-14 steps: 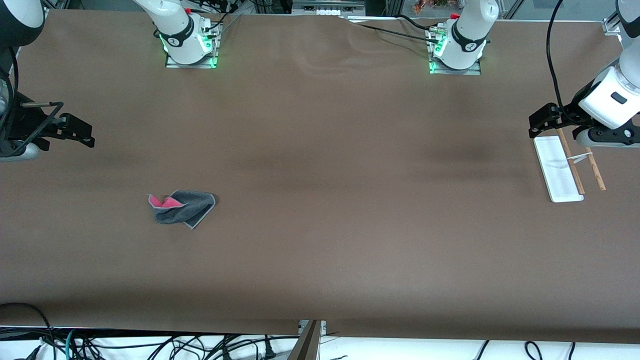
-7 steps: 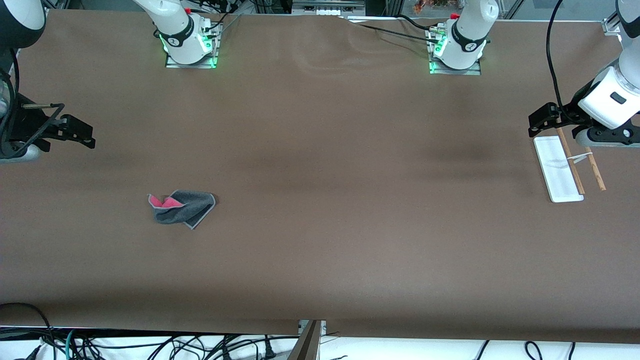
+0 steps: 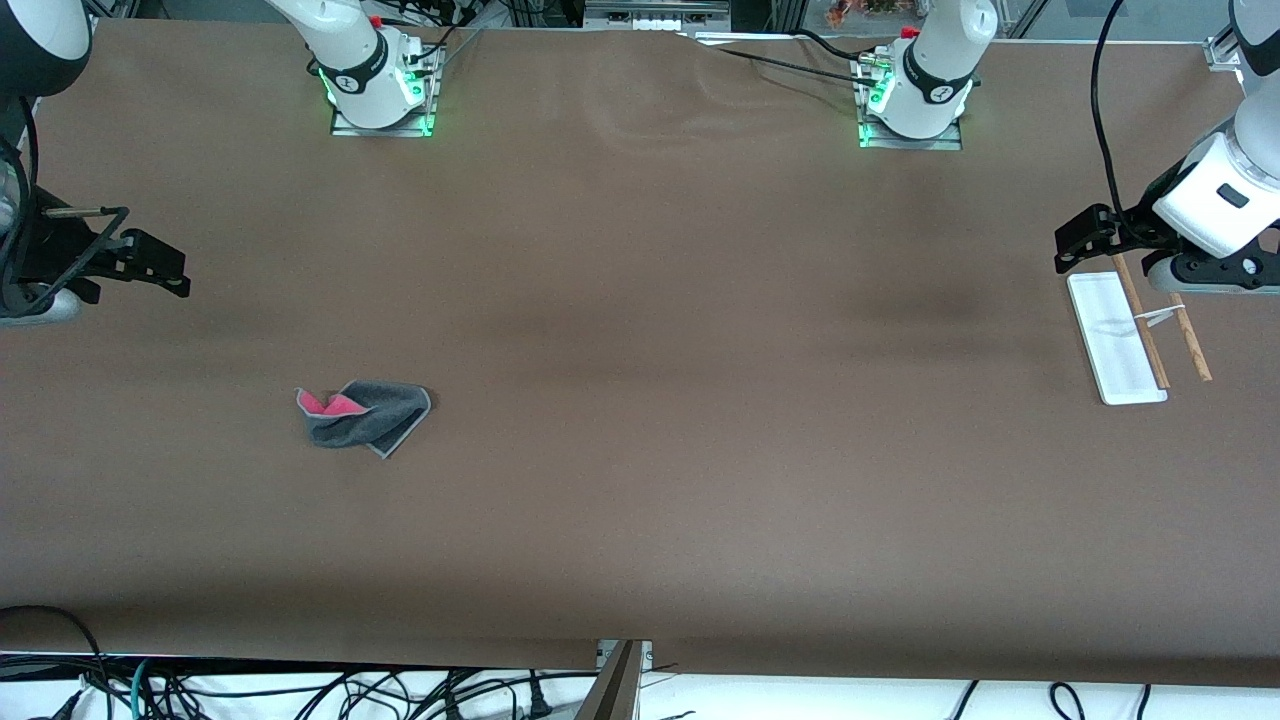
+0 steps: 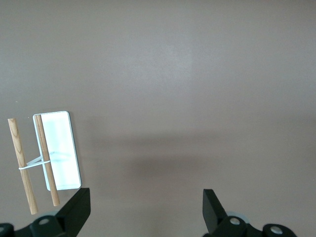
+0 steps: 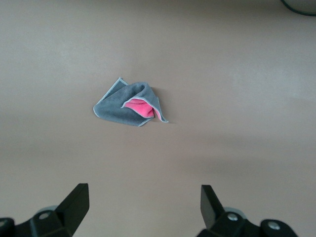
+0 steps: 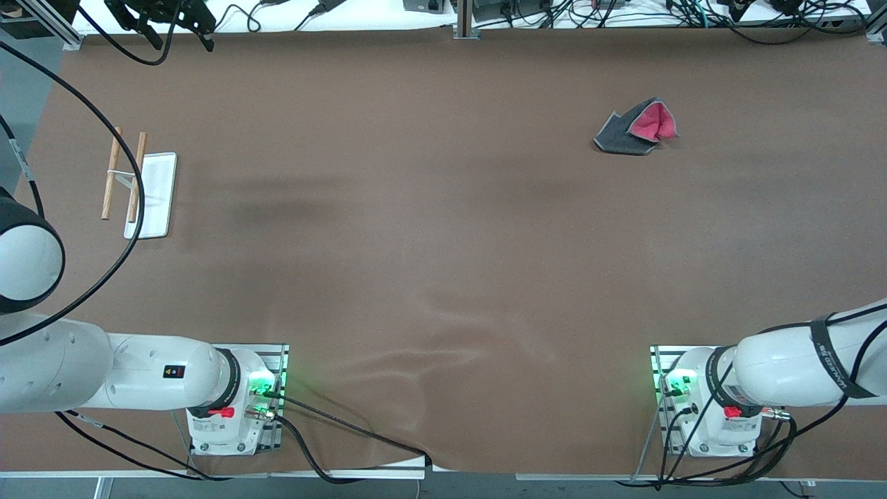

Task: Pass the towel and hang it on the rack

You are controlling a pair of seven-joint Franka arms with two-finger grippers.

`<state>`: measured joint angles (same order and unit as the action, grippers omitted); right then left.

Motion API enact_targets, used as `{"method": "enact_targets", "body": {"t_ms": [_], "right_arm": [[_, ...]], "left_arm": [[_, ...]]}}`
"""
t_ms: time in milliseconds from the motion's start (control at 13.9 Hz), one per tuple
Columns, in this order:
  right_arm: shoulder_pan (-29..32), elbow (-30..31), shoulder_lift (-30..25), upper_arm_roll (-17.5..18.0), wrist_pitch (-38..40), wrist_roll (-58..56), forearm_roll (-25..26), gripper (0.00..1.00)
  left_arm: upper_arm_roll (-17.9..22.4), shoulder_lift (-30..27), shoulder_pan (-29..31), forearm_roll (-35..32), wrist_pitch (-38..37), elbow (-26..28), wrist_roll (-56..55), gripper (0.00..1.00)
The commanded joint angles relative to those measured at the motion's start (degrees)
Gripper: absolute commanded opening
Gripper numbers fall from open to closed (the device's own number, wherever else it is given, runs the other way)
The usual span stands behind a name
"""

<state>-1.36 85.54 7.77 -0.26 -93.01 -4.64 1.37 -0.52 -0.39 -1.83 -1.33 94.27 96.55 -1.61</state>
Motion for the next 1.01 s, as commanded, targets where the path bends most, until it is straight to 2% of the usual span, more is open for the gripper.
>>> {"method": "enact_targets", "body": {"t_ms": [0,936], "right_arm": [[0.1,-0.5,0.1,0.3,-0.1,-0.3,0.8,1.0],[0.2,-0.6,0.1,0.2,-0.1,-0.4,0.8,1.0]], "left_arm": [[-0.2,-0.2,0.2,0.4,-0.9,-0.6,1.0,1.0],[-0.9,-0.5,0.0,0.4,-1.5,-0.6,0.7,1.0]]}}
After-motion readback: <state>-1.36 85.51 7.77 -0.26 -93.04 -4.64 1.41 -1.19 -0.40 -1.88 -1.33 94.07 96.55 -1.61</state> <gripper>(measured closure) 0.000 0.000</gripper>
